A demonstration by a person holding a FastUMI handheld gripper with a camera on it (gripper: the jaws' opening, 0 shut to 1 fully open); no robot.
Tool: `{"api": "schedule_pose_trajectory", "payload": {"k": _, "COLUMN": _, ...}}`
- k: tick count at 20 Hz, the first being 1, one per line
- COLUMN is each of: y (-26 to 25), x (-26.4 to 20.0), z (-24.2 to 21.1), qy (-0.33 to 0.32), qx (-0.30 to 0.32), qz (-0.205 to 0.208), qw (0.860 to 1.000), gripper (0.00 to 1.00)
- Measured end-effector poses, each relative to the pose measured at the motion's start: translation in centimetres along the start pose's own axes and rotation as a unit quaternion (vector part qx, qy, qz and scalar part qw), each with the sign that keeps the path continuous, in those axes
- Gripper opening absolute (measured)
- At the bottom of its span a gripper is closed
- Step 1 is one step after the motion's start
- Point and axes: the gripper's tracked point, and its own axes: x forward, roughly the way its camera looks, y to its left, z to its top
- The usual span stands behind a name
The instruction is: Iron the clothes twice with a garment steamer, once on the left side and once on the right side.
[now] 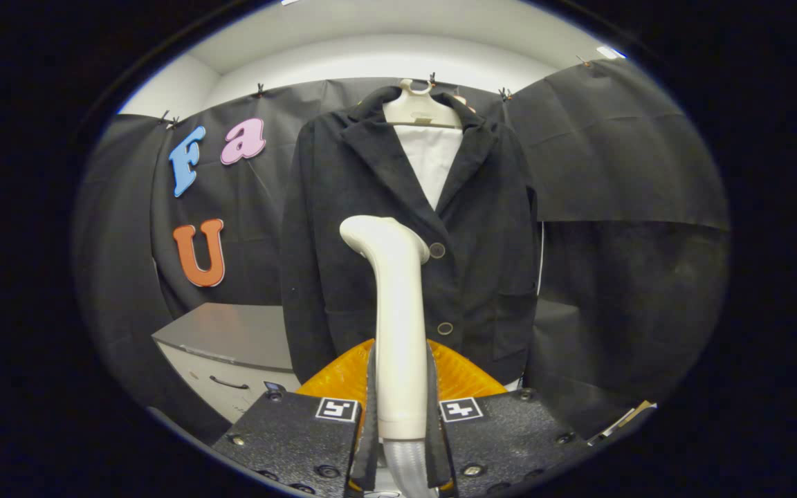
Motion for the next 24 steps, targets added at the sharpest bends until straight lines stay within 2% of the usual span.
{"api": "schedule_pose_trajectory", "payload": {"k": 24, "y": -1.4, "x": -0.7, "z": -12.1, "qy": 0.084, "qx": -0.002, "qz": -0.008, "qw": 0.996, "gripper": 0.3}}
